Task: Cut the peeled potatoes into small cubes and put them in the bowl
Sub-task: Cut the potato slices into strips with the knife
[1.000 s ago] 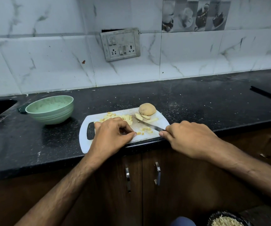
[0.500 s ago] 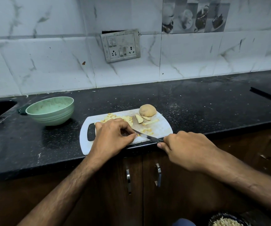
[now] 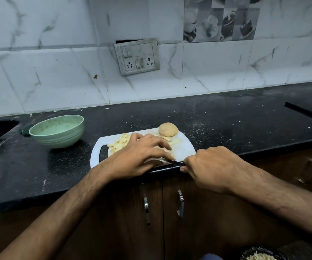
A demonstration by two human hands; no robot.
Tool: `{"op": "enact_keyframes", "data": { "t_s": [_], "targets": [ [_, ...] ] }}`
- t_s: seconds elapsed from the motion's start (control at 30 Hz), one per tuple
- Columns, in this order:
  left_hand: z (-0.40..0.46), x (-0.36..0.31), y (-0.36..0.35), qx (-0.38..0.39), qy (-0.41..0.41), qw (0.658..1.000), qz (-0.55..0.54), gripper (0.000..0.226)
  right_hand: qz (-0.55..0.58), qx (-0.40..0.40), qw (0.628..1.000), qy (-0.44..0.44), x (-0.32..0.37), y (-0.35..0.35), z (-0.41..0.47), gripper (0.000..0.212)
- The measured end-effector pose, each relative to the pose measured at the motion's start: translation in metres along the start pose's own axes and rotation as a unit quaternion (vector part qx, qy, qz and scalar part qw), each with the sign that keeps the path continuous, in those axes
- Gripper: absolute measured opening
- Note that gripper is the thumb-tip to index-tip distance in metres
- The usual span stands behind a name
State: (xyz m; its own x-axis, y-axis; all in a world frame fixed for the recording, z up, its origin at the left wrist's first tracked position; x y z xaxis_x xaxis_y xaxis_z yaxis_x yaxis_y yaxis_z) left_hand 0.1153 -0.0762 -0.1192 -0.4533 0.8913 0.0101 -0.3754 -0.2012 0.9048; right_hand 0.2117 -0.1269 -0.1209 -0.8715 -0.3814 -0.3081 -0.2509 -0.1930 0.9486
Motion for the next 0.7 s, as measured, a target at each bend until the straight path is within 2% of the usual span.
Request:
{"op": "enact_keyframes", "data": {
  "t_s": [0.07, 0.13, 0.27, 0.47, 0.57, 0.7],
  "targets": [
    [0.007, -0.001, -0.003, 0.001, -0.032, 0.999, 0.0, 0.019, -0.004, 0.004, 1.0, 0.003, -0.003, -0.002, 0.0, 0.039],
    [0.011, 0.005, -0.004, -0.016, -0.034, 0.999, -0.001, 0.021, -0.004, 0.007, 1.0, 0.01, -0.007, -0.002, 0.0, 0.038],
    [0.006, 0.026, -0.004, -0.059, -0.002, 0.997, -0.04, 0.019, -0.027, 0.027, 0.999, 0.022, -0.028, 0.003, -0.004, 0.044],
    [0.001, 0.034, 0.004, -0.089, 0.036, 0.995, 0.005, 0.024, -0.027, 0.089, 0.996, 0.007, -0.071, 0.009, -0.017, 0.04],
    [0.002, 0.033, 0.008, -0.103, 0.038, 0.993, 0.037, 0.023, 0.051, 0.097, 0.994, -0.028, -0.1, 0.006, -0.016, 0.044],
    [0.014, 0.024, 0.013, -0.102, 0.037, 0.993, 0.043, 0.023, 0.169, 0.041, 0.981, -0.087, -0.131, -0.01, 0.003, 0.049]
  ]
}}
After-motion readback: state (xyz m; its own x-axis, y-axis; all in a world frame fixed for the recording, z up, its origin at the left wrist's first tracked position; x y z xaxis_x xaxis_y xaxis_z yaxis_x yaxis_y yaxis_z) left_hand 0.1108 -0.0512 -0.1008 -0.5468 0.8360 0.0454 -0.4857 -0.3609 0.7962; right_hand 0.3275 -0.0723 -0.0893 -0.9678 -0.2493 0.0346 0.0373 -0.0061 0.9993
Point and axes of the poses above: each hand's wrist, its own z-axis towards the middle knuckle, its own y-axis out of the back of the hand, x = y × z, the point moved 10 cm from there along z, towards the middle knuckle, and after that the axes turned 5 degrees about y, right-handed, at the moved point
